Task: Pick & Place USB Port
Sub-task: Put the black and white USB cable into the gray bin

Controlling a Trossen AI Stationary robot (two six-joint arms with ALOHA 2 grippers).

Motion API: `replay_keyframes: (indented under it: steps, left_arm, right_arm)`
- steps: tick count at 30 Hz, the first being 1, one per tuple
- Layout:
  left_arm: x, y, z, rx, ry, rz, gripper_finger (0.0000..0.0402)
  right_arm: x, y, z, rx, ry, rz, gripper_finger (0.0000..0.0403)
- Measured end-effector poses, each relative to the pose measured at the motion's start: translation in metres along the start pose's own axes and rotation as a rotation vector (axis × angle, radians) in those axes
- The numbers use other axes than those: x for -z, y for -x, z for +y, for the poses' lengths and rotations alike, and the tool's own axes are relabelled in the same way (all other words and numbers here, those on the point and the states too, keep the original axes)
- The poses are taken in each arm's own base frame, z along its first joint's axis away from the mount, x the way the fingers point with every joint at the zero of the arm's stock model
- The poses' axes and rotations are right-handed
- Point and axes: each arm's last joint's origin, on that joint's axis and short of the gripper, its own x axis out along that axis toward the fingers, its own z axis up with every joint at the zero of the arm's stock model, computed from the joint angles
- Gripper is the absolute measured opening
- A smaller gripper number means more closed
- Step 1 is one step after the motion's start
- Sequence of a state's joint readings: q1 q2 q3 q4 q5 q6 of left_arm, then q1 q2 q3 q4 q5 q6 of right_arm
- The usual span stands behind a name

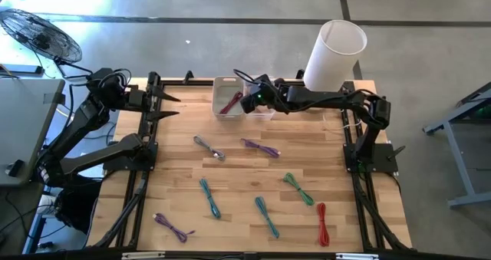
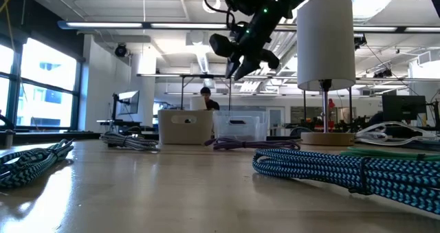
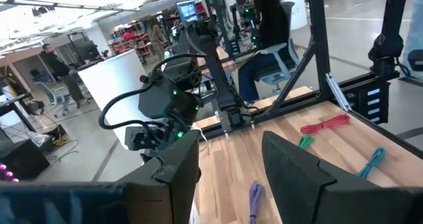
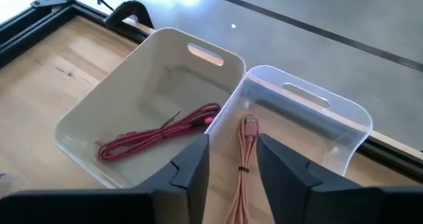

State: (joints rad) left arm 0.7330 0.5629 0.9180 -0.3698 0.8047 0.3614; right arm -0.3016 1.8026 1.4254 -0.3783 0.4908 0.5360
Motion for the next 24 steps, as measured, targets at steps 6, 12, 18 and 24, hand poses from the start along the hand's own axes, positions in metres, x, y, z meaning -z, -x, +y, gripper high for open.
replay_keyframes:
  steps: [6, 12, 18, 24]
  left_arm:
    - [0.000, 0.000, 0.001, -0.030, -0.029, 0.012, 0.0162]
    - [0.003, -0.003, 0.004, -0.034, 0.093, 0.024, 0.0162]
    - [-0.001, -0.001, -0.003, 0.165, 0.093, -0.050, 0.0162]
    - [-0.004, 0.003, -0.008, 0.218, 0.039, -0.088, 0.0162]
  right_arm:
    - [-0.010, 0.002, 0.010, -0.202, 0.059, -0.042, 0.0143]
    - [-0.031, 0.015, 0.028, -0.635, 0.129, -0.184, 0.0144]
    - [-0.048, 0.052, 0.040, -1.097, 0.266, -0.320, 0.0138]
    - [-0.056, 0.103, 0.043, -1.231, 0.341, -0.398, 0.0147]
